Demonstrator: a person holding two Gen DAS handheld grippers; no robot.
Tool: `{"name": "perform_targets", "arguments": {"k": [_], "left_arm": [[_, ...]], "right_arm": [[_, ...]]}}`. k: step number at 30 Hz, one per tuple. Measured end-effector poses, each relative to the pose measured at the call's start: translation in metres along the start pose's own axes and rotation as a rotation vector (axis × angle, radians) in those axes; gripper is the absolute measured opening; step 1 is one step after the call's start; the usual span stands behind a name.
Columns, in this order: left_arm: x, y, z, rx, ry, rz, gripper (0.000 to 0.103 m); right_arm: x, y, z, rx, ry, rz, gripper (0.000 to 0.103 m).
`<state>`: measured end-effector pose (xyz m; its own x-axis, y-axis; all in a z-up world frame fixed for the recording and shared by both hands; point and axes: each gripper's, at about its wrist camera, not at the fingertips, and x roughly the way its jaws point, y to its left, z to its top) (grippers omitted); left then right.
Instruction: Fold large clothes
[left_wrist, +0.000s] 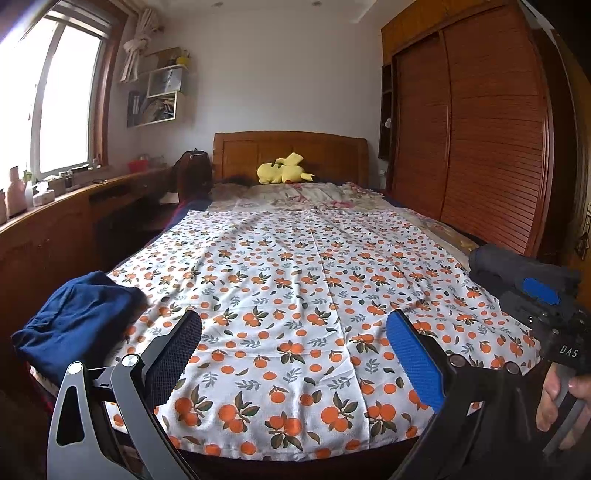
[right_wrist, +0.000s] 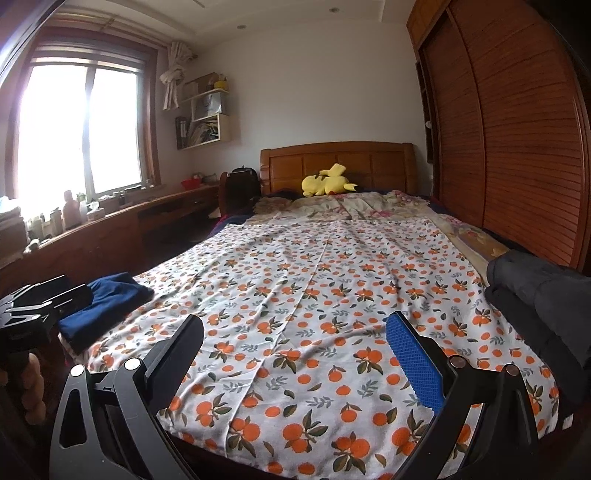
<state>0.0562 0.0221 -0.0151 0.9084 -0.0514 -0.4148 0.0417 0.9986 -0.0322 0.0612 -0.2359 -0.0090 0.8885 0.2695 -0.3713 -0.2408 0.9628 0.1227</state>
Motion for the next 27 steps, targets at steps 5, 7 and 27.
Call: {"name": "perform_targets", "arguments": {"k": [5, 7, 27], "left_arm": [[0.0, 0.0003, 0.0003, 0.0, -0.001, -0.001, 0.101], [0.0002, -0.0002, -0.0002, -0.001, 0.0, -0.001, 0.1], [0.0011, -0.0033, -0.0039, -0.002, -0.006, 0.007, 0.1]], "right_arm": [[0.0, -0.0006, -0.0001, 0.0, 0.001, 0.0, 0.096], [-0.0002, -0.0009, -0.0004, 0.0, 0.003, 0.001, 0.096], [-0.001, 0.0009, -0.0002, -0.002, 0.002, 0.01, 0.096]]}}
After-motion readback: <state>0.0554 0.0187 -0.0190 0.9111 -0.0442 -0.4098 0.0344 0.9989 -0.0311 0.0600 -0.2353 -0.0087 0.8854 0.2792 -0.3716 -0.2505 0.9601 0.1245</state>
